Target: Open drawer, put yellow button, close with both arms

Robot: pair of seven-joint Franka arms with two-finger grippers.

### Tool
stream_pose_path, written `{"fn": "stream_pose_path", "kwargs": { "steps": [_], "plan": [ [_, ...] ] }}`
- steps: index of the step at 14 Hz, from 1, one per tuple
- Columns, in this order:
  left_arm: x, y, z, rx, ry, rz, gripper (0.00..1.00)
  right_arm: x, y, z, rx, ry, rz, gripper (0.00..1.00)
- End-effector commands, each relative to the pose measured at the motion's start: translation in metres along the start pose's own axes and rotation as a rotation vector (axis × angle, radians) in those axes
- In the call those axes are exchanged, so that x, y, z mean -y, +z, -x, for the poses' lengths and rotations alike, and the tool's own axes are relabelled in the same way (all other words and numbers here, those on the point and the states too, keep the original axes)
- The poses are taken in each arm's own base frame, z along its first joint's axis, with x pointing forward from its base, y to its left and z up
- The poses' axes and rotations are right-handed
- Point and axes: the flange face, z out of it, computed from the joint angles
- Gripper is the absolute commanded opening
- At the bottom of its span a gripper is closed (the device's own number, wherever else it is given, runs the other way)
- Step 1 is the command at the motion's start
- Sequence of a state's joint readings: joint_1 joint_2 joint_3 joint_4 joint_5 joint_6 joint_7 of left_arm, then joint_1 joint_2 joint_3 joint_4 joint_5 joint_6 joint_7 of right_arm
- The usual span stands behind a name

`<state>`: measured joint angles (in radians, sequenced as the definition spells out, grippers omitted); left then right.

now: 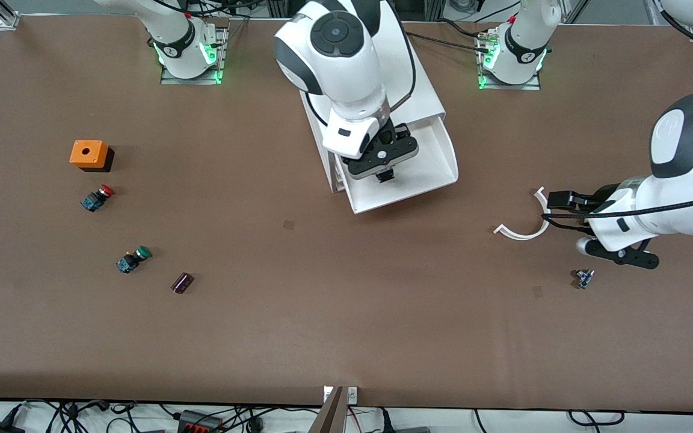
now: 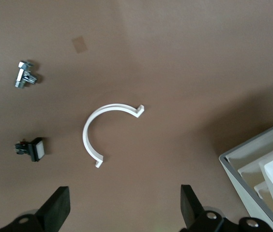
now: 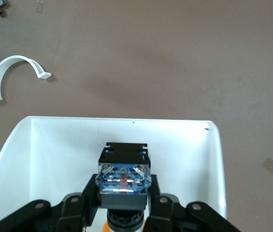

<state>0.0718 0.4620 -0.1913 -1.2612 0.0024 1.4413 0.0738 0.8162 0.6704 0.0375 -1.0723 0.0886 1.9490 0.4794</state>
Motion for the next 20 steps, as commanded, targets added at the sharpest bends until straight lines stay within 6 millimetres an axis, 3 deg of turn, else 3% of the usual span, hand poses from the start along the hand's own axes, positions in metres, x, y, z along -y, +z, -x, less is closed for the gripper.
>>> {"fn": "stream_pose_path", "kwargs": {
  "steps": [1, 6, 15, 20],
  "plan": [
    [0.009, -0.008, -0.004, -0.027, -0.026, -0.047, 1.00, 0.006, 0.013, -0.007, -0.022, 0.055, -0.011, 0.00],
    [0.001, -0.011, -0.003, -0.035, -0.198, -0.075, 1.00, 0.011, 0.043, -0.002, 0.006, 0.102, 0.000, 0.00],
    [0.001, -0.010, -0.002, -0.034, -0.204, -0.070, 1.00, 0.028, 0.065, 0.013, 0.036, 0.088, 0.032, 0.00],
    [0.001, -0.009, -0.002, -0.029, -0.204, -0.070, 1.00, 0.026, 0.068, 0.016, 0.048, 0.066, 0.075, 0.00]
  ]
}}
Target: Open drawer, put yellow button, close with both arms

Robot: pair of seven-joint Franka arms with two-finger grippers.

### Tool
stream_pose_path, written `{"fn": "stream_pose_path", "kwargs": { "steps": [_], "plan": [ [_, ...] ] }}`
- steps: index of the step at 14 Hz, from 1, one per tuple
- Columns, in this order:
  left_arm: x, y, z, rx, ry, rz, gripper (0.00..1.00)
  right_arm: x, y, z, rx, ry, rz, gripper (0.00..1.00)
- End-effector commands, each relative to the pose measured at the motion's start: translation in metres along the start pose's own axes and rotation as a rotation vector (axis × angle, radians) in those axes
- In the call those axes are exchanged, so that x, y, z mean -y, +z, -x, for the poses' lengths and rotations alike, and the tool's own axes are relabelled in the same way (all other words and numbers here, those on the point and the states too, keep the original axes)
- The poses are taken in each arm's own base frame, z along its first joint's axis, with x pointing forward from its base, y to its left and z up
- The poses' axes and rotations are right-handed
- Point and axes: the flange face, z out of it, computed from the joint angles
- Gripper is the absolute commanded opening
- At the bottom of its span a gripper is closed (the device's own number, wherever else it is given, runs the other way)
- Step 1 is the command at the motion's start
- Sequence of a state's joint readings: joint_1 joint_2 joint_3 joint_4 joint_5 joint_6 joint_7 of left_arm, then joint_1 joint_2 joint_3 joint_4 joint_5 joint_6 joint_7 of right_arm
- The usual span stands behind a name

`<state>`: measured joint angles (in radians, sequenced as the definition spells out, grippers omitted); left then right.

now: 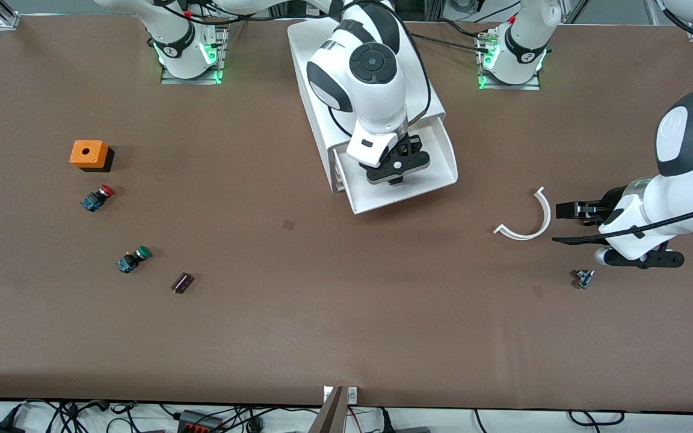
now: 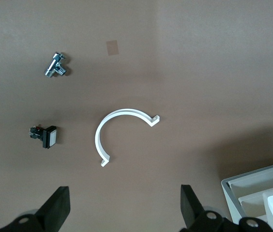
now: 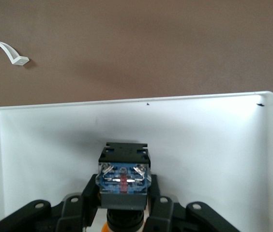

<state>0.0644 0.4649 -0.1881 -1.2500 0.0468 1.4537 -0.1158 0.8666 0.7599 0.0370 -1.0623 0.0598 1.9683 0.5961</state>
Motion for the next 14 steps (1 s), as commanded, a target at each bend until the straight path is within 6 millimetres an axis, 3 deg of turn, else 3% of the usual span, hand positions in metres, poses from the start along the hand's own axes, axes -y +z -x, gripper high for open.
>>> {"fn": "stream_pose_path", "kwargs": {
  "steps": [1, 3, 6, 9, 12, 13, 14],
  "plan": [
    [-0.001, -0.006, 0.000, -0.011, -0.012, -0.024, 1.00, 0.001, 0.002, -0.001, 0.000, 0.000, 0.028, 0.03],
    [-0.001, -0.005, 0.000, -0.010, -0.012, -0.024, 1.00, -0.002, -0.002, -0.004, -0.009, -0.001, 0.033, 0.99],
    [-0.001, -0.006, 0.000, -0.011, -0.012, -0.024, 1.00, -0.004, -0.016, -0.008, -0.029, 0.009, 0.023, 1.00],
    [-0.005, -0.006, 0.000, -0.012, -0.009, -0.007, 1.00, -0.008, -0.057, -0.020, -0.064, 0.025, 0.002, 1.00],
    [-0.015, -0.004, 0.002, 0.015, -0.080, 0.124, 1.00, -0.051, -0.101, -0.042, -0.089, 0.083, 0.012, 1.00],
    [-0.022, -0.004, 0.004, 0.019, -0.117, 0.123, 1.00, -0.076, -0.112, -0.053, -0.110, 0.112, 0.045, 1.00],
    [-0.038, -0.005, 0.005, 0.018, -0.152, 0.121, 1.00, -0.087, -0.113, -0.057, -0.130, 0.114, 0.099, 1.00]
  ]
}}
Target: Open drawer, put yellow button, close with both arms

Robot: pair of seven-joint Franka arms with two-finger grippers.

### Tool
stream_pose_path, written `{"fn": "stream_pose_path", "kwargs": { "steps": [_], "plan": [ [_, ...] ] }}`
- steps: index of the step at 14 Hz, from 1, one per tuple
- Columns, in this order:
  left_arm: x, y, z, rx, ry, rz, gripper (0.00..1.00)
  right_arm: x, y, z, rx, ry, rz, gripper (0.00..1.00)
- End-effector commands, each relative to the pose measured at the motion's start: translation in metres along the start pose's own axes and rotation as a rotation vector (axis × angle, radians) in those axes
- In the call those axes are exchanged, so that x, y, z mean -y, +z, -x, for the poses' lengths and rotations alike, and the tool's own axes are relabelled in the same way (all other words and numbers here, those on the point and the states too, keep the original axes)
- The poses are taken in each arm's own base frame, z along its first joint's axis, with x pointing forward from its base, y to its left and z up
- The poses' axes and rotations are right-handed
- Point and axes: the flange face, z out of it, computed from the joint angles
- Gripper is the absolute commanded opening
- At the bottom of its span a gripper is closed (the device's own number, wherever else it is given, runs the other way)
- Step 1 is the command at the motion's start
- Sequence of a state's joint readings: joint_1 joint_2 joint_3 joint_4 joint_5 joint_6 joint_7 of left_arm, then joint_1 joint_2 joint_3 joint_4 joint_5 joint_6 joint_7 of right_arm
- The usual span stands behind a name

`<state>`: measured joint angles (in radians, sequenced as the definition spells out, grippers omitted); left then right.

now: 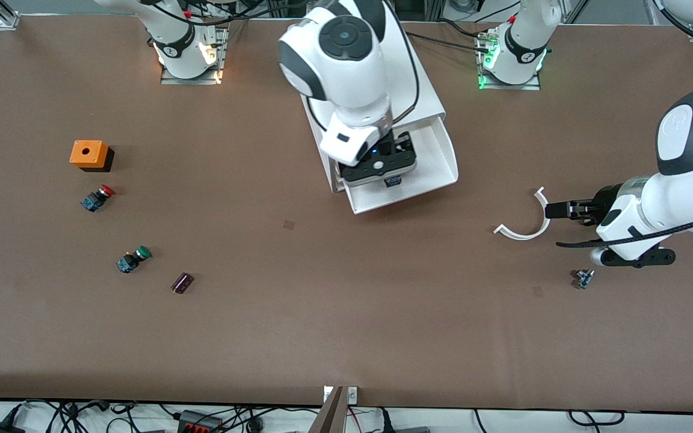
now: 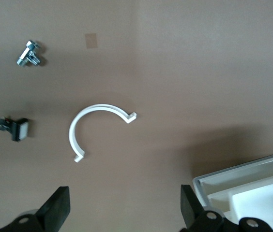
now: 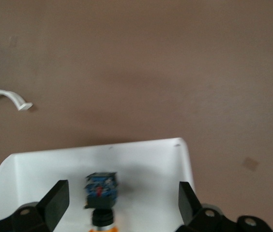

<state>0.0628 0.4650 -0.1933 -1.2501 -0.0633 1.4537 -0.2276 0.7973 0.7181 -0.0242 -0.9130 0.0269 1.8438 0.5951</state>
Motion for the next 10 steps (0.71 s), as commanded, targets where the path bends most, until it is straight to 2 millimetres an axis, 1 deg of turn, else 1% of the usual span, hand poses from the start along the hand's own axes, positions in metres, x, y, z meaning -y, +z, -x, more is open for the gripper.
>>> {"fn": "stream_pose_path", "kwargs": {
  "steps": [1, 3, 4, 5, 6, 7, 8, 9, 10],
  "plan": [
    [-0.033, 0.006, 0.005, -0.012, -0.097, 0.014, 1.00, -0.039, -0.014, -0.019, -0.047, 0.023, 0.115, 1.00],
    [-0.066, 0.027, 0.006, -0.046, -0.126, 0.013, 1.00, -0.086, -0.016, -0.036, -0.007, 0.060, 0.175, 1.00],
    [-0.079, 0.036, 0.006, -0.064, -0.148, 0.017, 1.00, -0.115, -0.026, -0.049, -0.004, 0.073, 0.181, 1.00],
    [-0.096, 0.050, 0.006, -0.082, -0.179, 0.022, 1.00, -0.153, -0.030, -0.062, 0.021, 0.077, 0.191, 1.00],
    [-0.114, 0.062, 0.008, -0.102, -0.203, 0.027, 1.00, -0.184, -0.033, -0.070, 0.049, 0.075, 0.200, 1.00],
    [-0.138, 0.075, 0.014, -0.123, -0.230, 0.025, 1.00, -0.217, -0.035, -0.079, 0.064, 0.067, 0.206, 1.00],
    [-0.157, 0.087, 0.018, -0.144, -0.270, 0.036, 1.00, -0.246, -0.036, -0.087, 0.073, 0.070, 0.210, 1.00],
    [-0.177, 0.100, 0.025, -0.159, -0.301, 0.047, 1.00, -0.277, -0.042, -0.093, 0.087, 0.081, 0.213, 1.00],
    [-0.194, 0.113, 0.031, -0.174, -0.319, 0.055, 1.00, -0.304, -0.041, -0.095, 0.114, 0.092, 0.205, 1.00]
  ]
}}
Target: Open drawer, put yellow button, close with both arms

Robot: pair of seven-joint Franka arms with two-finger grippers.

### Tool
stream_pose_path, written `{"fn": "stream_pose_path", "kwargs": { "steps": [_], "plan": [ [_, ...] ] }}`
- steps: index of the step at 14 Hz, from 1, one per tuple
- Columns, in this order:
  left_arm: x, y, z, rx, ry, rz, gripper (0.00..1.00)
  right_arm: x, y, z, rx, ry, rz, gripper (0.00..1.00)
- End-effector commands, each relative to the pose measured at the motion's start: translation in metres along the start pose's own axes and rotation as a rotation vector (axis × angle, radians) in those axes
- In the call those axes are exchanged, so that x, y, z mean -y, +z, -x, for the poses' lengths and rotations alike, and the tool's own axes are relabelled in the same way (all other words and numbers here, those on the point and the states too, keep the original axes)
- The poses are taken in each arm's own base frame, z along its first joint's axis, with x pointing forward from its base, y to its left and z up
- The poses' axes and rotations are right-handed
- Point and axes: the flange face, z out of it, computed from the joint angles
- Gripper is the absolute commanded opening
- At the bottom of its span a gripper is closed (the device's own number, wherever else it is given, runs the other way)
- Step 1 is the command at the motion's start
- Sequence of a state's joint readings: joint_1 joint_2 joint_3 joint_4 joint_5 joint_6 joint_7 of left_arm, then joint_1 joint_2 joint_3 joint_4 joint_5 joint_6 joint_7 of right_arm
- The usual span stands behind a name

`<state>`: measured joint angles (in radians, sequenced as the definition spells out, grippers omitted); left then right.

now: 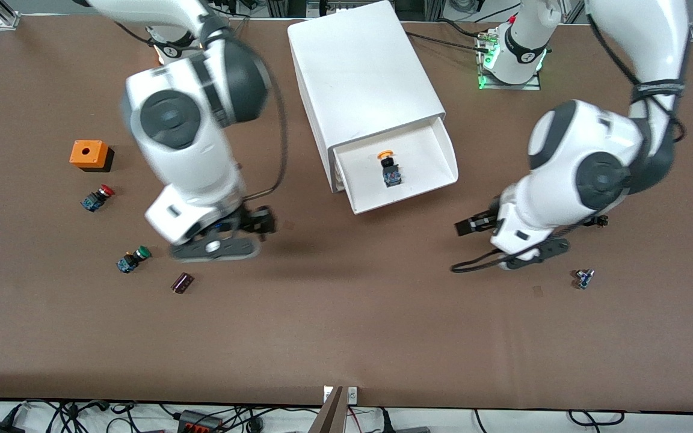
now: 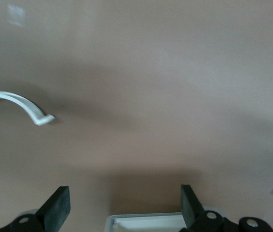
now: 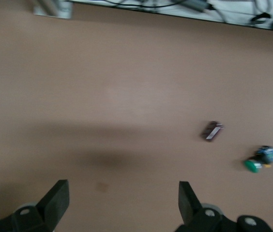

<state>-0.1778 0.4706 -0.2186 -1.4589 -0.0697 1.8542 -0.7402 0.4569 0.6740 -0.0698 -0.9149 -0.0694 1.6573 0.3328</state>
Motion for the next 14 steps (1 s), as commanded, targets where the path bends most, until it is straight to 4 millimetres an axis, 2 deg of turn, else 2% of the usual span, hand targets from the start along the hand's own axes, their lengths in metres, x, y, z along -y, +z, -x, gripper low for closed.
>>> {"fn": "stream_pose_path", "kwargs": {
  "steps": [1, 4, 7, 9, 10, 12, 14],
  "plan": [
    [-0.026, 0.025, 0.028, -0.043, -0.057, 0.007, 1.00, -0.062, 0.002, -0.006, 0.067, 0.001, -0.040, 1.00],
    [-0.043, 0.053, 0.046, -0.057, -0.036, 0.017, 1.00, -0.140, 0.002, -0.017, 0.072, -0.009, -0.084, 1.00],
    [-0.048, 0.074, 0.067, -0.050, -0.008, 0.004, 1.00, -0.181, -0.013, -0.013, 0.079, -0.012, -0.081, 1.00],
    [-0.059, 0.086, 0.090, -0.025, 0.030, -0.008, 1.00, -0.219, -0.015, -0.009, 0.112, 0.039, -0.077, 1.00],
    [-0.063, 0.084, 0.100, -0.017, 0.045, -0.007, 1.00, -0.235, -0.014, -0.006, 0.135, 0.061, -0.074, 1.00],
    [-0.054, 0.082, 0.113, -0.011, 0.069, -0.027, 1.00, -0.268, -0.031, 0.003, 0.141, 0.101, -0.073, 1.00],
    [-0.059, 0.087, 0.136, 0.013, 0.115, -0.034, 1.00, -0.300, -0.046, 0.019, 0.147, 0.122, -0.074, 1.00]
  ]
}}
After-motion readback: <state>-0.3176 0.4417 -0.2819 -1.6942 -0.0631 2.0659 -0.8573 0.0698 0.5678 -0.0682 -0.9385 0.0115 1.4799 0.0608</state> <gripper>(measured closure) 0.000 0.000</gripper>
